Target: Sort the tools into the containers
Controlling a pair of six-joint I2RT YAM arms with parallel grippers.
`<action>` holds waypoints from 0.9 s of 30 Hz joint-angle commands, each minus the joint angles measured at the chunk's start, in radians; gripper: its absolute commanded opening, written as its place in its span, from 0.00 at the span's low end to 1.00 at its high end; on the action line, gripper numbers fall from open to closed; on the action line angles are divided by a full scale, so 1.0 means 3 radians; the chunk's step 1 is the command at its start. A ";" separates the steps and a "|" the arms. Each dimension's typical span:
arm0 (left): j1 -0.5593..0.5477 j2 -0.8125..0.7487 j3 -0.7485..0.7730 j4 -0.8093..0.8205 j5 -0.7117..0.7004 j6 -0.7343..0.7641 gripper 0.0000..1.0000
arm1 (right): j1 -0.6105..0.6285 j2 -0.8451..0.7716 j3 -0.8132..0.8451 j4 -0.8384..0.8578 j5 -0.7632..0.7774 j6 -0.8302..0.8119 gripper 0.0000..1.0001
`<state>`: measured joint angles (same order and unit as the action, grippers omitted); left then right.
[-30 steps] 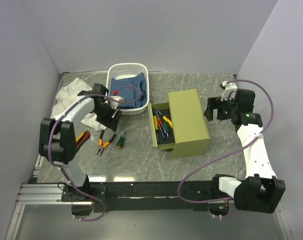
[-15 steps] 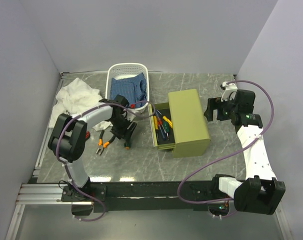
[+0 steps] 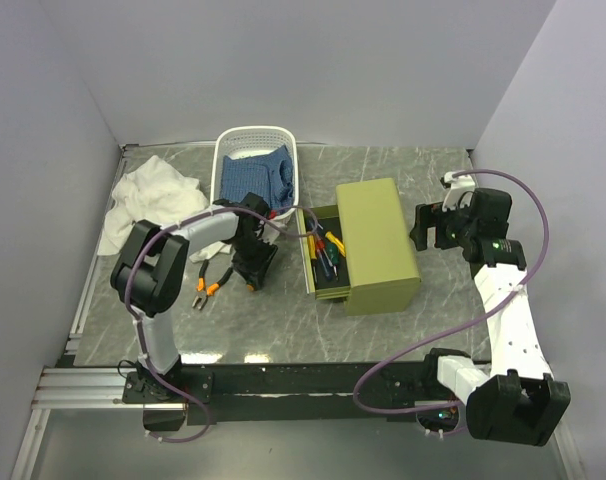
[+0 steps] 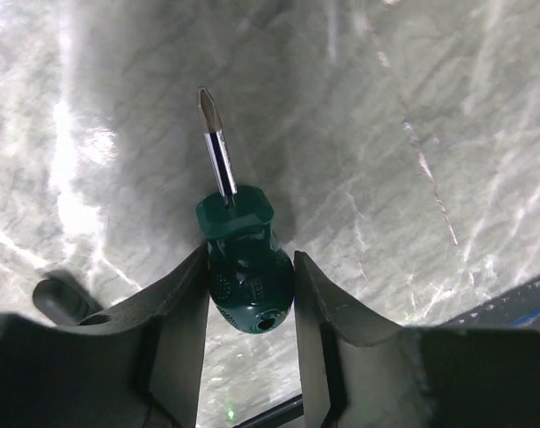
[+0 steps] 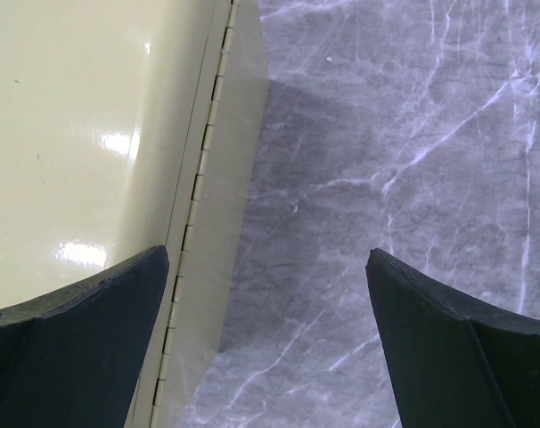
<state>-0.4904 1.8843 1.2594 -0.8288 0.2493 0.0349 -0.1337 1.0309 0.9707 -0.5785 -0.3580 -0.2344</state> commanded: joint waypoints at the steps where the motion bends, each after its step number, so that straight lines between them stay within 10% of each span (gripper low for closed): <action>1: 0.0044 -0.0277 0.0086 -0.0019 0.0384 -0.0024 0.11 | -0.0015 -0.0092 -0.0050 0.0077 0.0043 -0.0083 1.00; 8: 0.0049 -0.0574 0.0709 -0.0050 0.0963 -0.0433 0.01 | -0.0020 -0.0016 0.0022 0.0082 0.0012 -0.0052 1.00; 22: -0.0068 -0.0186 0.0916 0.1714 0.2252 -0.1962 0.01 | -0.0015 0.0005 0.0211 -0.0096 -0.0079 -0.0037 1.00; 27: -0.0221 -0.0216 0.0869 0.1582 0.2355 -0.1676 0.25 | -0.0020 -0.0026 0.0165 -0.0025 -0.0080 -0.0006 1.00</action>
<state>-0.5163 1.8442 1.5146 -0.3870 0.8677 -0.4885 -0.1337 1.0336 0.9878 -0.6010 -0.3649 -0.2443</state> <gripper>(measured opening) 0.424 0.997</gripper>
